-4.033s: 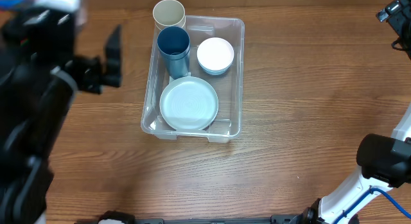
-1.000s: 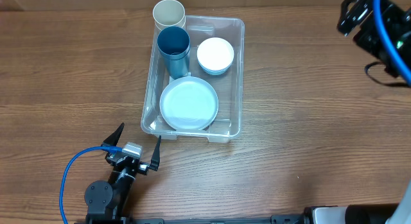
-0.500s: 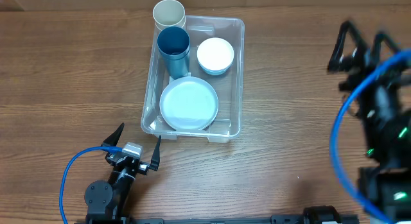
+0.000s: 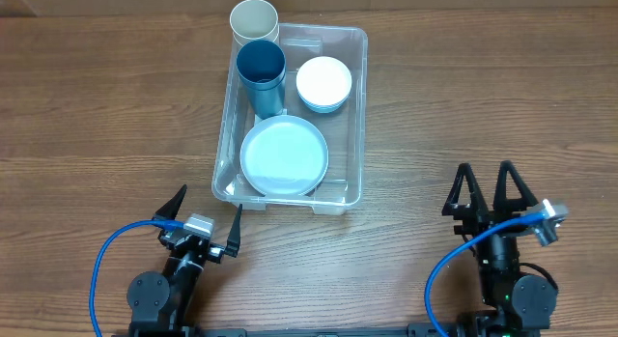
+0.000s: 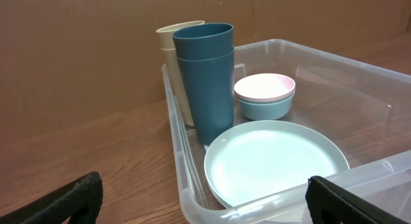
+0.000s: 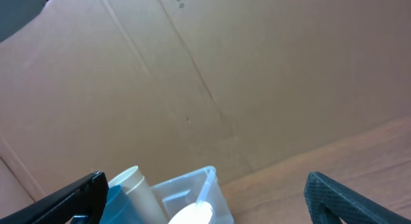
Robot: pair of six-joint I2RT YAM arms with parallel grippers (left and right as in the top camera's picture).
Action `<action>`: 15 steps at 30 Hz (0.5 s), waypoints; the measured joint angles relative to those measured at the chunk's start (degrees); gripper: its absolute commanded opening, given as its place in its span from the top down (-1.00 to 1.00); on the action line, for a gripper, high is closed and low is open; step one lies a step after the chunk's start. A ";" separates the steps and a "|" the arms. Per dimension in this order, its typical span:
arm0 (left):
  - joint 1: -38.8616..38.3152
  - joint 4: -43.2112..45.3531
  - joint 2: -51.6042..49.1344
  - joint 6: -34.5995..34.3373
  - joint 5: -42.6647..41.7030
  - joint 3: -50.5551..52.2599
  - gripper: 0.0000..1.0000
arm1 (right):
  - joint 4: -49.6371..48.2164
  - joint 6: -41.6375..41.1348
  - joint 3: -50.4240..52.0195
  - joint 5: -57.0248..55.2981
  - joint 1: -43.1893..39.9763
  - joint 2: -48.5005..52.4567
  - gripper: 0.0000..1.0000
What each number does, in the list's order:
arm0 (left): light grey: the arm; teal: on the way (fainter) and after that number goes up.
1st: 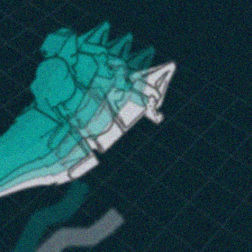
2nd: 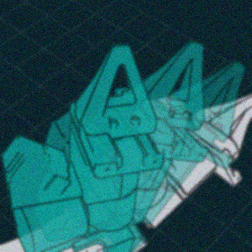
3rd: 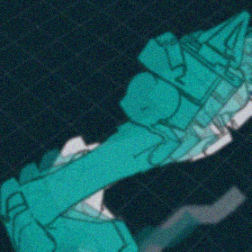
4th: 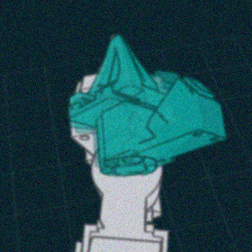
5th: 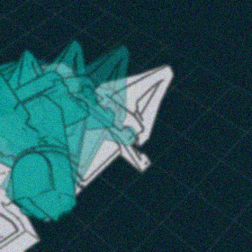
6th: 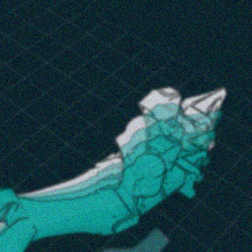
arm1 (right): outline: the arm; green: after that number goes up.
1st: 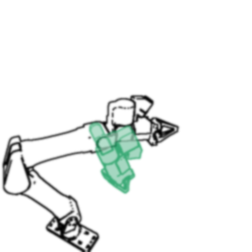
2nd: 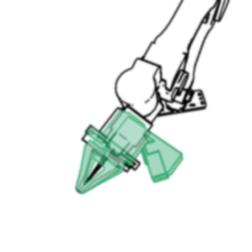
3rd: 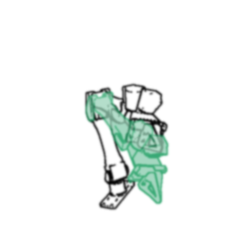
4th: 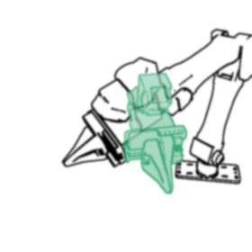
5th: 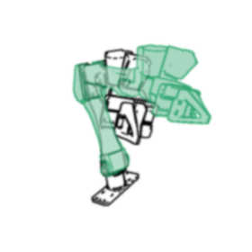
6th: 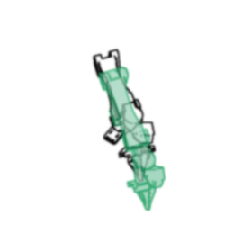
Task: Pack container
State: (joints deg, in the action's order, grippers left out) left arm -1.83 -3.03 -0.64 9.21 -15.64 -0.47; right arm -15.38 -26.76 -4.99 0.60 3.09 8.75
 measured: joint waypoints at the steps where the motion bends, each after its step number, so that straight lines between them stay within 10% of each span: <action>1: 0.02 0.00 0.00 0.00 0.00 0.00 -1.00 | -0.04 0.02 1.03 -0.04 0.00 -0.92 -1.00; 15: 0.00 0.00 0.00 0.00 0.00 0.00 -1.00 | 13.25 19.08 3.96 3.80 1.07 -8.00 -1.00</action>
State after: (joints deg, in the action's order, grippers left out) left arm -1.83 -3.03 -0.64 9.21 -15.64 -0.47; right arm -2.13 -7.68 -1.04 4.40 4.16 0.75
